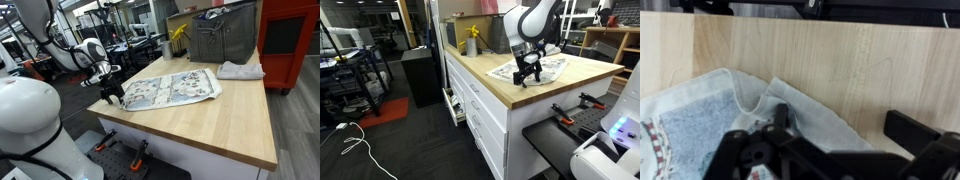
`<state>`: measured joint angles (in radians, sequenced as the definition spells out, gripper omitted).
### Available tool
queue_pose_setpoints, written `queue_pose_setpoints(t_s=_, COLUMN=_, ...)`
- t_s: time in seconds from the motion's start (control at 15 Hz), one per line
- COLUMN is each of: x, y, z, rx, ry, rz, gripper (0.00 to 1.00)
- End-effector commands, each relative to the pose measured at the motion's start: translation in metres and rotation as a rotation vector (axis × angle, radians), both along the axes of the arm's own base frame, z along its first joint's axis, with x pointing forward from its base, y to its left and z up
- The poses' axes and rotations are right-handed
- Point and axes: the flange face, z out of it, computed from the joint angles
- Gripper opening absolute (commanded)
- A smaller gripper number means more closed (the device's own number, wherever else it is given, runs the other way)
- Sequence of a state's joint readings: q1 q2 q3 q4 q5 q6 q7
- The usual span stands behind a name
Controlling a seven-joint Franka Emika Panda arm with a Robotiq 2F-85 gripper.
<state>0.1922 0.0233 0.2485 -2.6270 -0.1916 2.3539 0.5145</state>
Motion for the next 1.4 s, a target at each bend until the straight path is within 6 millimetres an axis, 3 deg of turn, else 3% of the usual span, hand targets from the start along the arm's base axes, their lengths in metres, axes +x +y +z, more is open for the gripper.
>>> queue_pose_setpoints(t_s=0.0, x=0.008, y=0.008, z=-0.017, rx=0.017, ry=0.013, rz=0.009, gripper=1.0)
queue_pose_setpoints(t_s=0.07, x=0.009, y=0.008, z=-0.02, rx=0.018, ry=0.018, rz=0.007, gripper=0.75)
queue_pose_setpoints(t_s=0.13, x=0.01, y=0.008, z=-0.019, rx=0.023, ry=0.022, rz=0.006, gripper=0.74)
queue_pose_setpoints(t_s=0.27, x=0.011, y=0.007, z=-0.016, rx=0.029, ry=0.017, rz=-0.002, gripper=0.61)
queue_pose_setpoints(t_s=0.73, x=0.005, y=0.008, z=0.001, rx=0.074, ry=0.002, rz=-0.05, gripper=0.06)
queue_pose_setpoints(t_s=0.87, x=0.004, y=0.006, z=0.013, rx=0.087, ry=-0.005, rz=-0.067, gripper=0.0)
queue_pose_setpoints(t_s=1.33, x=-0.001, y=-0.003, z=0.06, rx=0.107, ry=-0.039, rz=-0.142, gripper=0.0)
